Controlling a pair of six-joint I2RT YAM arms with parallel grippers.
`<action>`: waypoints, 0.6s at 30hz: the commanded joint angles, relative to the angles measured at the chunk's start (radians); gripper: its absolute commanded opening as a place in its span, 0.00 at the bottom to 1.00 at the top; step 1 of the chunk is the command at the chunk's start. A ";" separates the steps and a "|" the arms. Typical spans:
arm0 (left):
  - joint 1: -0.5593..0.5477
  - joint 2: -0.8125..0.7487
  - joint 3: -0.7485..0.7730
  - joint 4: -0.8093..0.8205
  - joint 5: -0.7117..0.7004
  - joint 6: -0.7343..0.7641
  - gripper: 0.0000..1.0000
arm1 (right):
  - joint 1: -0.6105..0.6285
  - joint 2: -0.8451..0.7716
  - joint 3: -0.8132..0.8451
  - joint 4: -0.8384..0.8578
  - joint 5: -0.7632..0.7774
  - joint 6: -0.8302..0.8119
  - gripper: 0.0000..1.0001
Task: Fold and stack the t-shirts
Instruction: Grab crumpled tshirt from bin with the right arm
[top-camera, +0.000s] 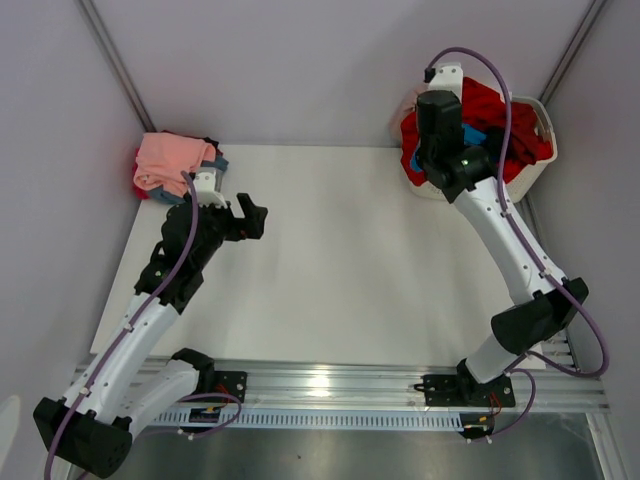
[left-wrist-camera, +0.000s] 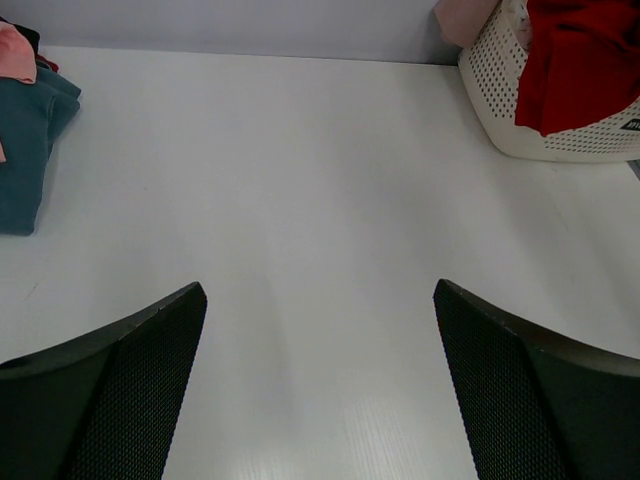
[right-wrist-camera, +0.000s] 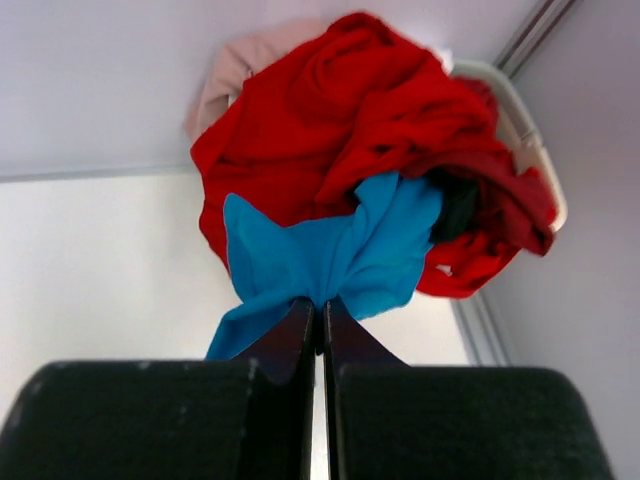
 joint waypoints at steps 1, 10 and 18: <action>-0.011 -0.005 0.005 0.034 0.009 -0.006 0.99 | 0.088 -0.092 0.042 0.213 0.032 -0.154 0.00; -0.017 -0.003 0.005 0.033 0.003 -0.006 0.99 | 0.257 -0.045 0.256 0.383 0.069 -0.434 0.00; -0.022 0.003 0.004 0.036 -0.002 -0.005 0.99 | 0.436 -0.050 0.258 0.602 0.110 -0.666 0.00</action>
